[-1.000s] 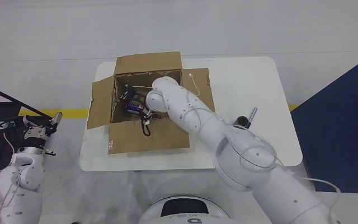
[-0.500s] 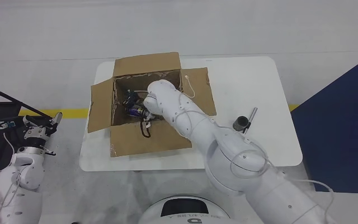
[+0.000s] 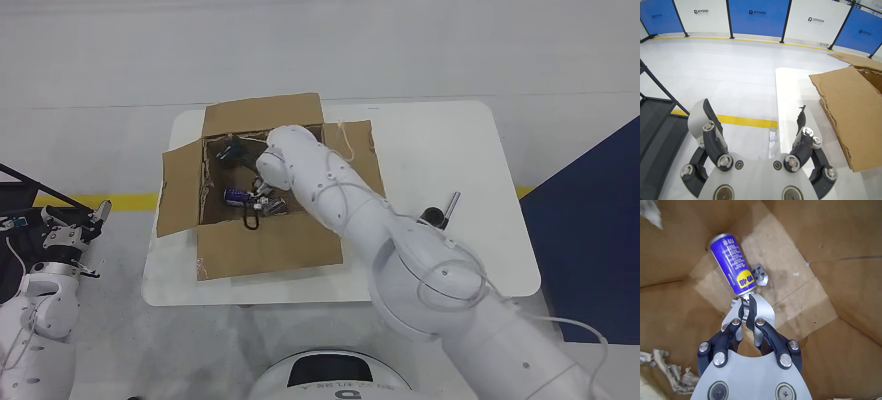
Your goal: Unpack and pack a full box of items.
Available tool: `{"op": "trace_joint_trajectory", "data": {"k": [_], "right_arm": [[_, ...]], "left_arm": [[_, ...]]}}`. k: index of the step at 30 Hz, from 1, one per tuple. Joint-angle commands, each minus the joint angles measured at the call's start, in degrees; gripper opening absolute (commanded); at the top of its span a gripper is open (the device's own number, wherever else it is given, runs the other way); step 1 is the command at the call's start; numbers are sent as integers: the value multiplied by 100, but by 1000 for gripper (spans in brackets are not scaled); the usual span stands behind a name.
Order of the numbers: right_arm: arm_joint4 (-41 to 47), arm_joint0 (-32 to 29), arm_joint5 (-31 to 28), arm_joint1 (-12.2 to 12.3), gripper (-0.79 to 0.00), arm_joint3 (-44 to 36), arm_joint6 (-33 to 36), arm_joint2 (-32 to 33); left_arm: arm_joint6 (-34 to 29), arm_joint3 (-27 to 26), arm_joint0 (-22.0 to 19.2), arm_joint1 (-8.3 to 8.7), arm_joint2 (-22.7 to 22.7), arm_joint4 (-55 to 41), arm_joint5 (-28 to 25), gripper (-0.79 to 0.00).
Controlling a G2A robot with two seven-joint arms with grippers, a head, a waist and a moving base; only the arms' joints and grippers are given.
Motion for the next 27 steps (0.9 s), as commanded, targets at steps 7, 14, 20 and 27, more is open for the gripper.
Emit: {"op": "trace_joint_trajectory", "data": {"k": [7,14,20,27], "right_arm": [[68,189,-322,60,0,5,-84,146],[68,189,-322,60,0,5,-84,146],[148,83,-234,92,-283,91,234,209],[722,67,-454,196,-468,333,627,540]], "left_arm": [[0,0,0,0,0,0,0,0],[0,0,0,0,0,0,0,0],[0,0,0,0,0,0,0,0],[0,0,0,0,0,0,0,0]]}}
